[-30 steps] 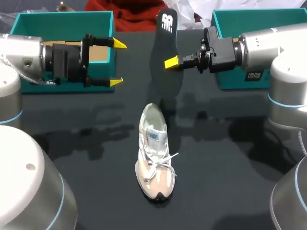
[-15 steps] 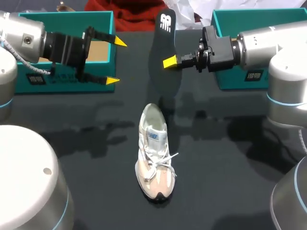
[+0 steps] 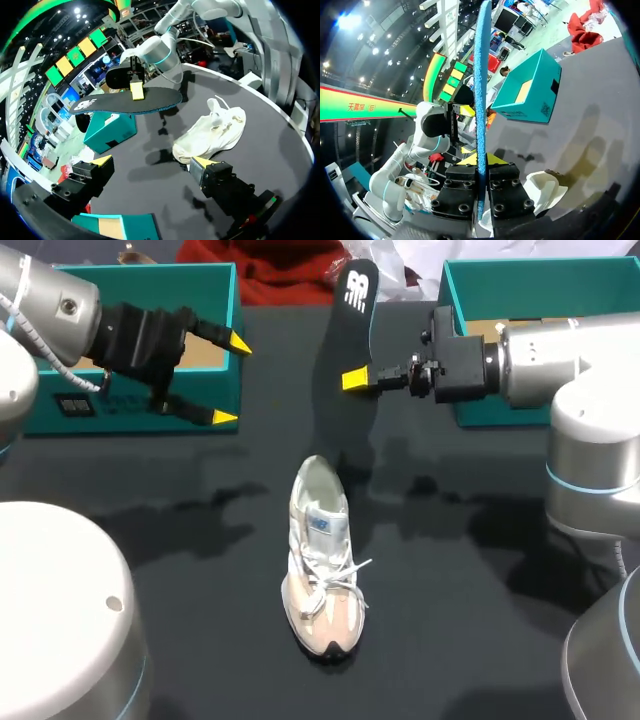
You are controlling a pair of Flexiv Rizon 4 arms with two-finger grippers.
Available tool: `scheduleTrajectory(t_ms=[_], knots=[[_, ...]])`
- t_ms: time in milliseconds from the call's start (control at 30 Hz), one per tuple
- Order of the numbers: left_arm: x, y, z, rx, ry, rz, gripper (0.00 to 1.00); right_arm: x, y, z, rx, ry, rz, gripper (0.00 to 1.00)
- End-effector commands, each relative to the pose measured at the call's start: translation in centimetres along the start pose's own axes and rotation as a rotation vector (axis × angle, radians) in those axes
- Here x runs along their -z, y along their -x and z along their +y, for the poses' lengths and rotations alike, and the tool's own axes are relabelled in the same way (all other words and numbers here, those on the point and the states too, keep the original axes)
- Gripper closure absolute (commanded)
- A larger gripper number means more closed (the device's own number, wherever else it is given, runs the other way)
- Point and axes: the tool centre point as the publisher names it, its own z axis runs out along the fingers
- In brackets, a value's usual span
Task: Take the shoe out of the shoebox, open the shoe tongue, remove and reinsert the insole, then place the shoe into the shoebox
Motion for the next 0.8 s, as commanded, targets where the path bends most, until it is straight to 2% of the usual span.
scheduleTrajectory(t_ms=[33, 267, 300, 367, 533, 633, 700, 800], knots=[[-0.2, 0.3, -0.7, 0.119, 0.249, 0.063, 0.0, -0.2, -0.6, -0.3, -0.002, 0.015, -0.016, 1.0], [-0.2, 0.3, -0.7, 0.119, 0.249, 0.063, 0.0, -0.2, -0.6, -0.3, -0.002, 0.015, -0.016, 1.0], [-0.9, 0.1, -0.6, 0.132, 0.271, 0.069, 0.0, -0.3, -0.5, -0.4, 0.032, 0.016, 0.008, 1.0], [-1.6, -0.6, -0.3, 0.164, 0.243, 0.104, 0.0, -0.6, -0.4, -0.8, 0.108, 0.06, 0.059, 1.0], [-2.7, -2.3, -0.5, 0.196, 0.29, 0.135, 0.0, 0.0, 0.0, -2.0, 0.195, 0.117, 0.097, 1.0], [-2.9, -3.3, -0.7, 0.215, 0.296, 0.156, 0.0, -0.1, 0.5, -2.5, 0.253, 0.148, 0.053, 1.0], [-2.8, -3.9, -0.5, 0.217, 0.338, 0.174, 0.0, -0.1, 0.9, -3.0, 0.275, 0.18, 0.019, 1.0], [-2.8, -3.9, -0.5, 0.217, 0.338, 0.174, 0.0, -0.1, 0.9, -3.0, 0.275, 0.18, 0.019, 1.0]])
